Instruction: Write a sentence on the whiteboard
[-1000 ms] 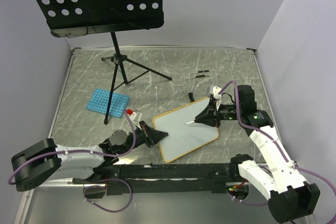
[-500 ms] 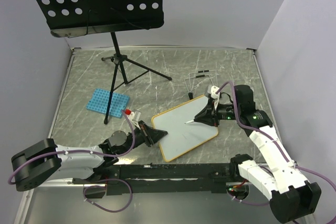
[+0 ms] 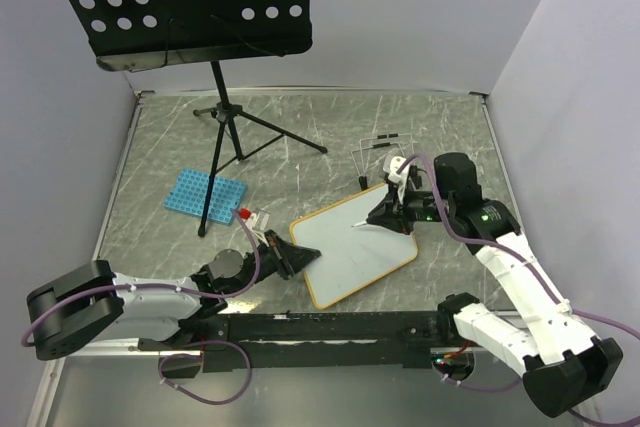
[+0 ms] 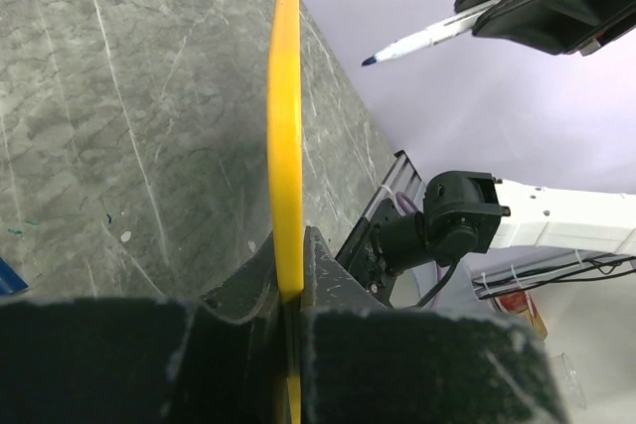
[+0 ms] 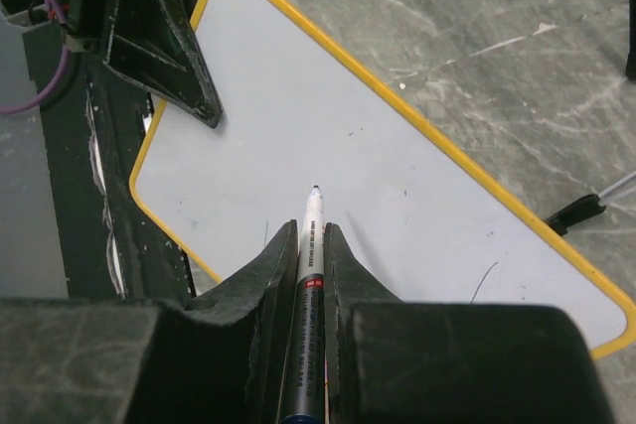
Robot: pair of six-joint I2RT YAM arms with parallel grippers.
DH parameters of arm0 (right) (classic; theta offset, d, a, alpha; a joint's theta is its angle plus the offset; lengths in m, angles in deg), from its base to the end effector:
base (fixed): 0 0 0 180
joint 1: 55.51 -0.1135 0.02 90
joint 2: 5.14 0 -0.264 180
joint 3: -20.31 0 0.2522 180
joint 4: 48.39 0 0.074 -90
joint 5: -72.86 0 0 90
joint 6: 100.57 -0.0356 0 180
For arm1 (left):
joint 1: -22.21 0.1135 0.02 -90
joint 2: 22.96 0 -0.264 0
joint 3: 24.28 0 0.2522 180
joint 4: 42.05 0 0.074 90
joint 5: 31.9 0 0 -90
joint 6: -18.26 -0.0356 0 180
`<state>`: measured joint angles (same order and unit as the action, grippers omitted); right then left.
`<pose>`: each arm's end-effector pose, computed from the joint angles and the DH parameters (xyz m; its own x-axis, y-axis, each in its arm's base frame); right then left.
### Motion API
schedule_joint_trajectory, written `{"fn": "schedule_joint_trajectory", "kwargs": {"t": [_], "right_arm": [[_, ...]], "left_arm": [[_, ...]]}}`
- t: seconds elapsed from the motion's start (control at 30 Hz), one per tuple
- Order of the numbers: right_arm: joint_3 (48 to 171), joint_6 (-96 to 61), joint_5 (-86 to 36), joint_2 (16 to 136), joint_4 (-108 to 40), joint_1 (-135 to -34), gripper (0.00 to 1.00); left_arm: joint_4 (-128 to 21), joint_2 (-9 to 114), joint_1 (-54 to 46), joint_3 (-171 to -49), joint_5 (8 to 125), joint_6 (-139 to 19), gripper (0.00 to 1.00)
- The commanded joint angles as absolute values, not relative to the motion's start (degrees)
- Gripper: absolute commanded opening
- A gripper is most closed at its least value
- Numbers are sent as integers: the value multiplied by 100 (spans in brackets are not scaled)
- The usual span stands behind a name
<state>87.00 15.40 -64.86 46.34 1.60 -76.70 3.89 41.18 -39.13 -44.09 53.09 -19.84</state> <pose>0.1578 0.0894 0.3303 -0.1236 -0.3639 -0.9232 -0.9609 0.2762 0.0198 0.0961 -0.1693 0.1779 -0.6466 -0.4515 -0.6149 0.5241 0.3227 -0.7881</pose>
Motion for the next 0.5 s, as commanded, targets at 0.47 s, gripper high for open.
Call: {"fn": "schedule_joint_trajectory", "kwargs": {"t": [0.47], "right_arm": [[9033, 1571, -6829, 4461, 493, -7863, 0]], "left_arm": [[1240, 3822, -4195, -4710, 4958, -1760, 1]]}}
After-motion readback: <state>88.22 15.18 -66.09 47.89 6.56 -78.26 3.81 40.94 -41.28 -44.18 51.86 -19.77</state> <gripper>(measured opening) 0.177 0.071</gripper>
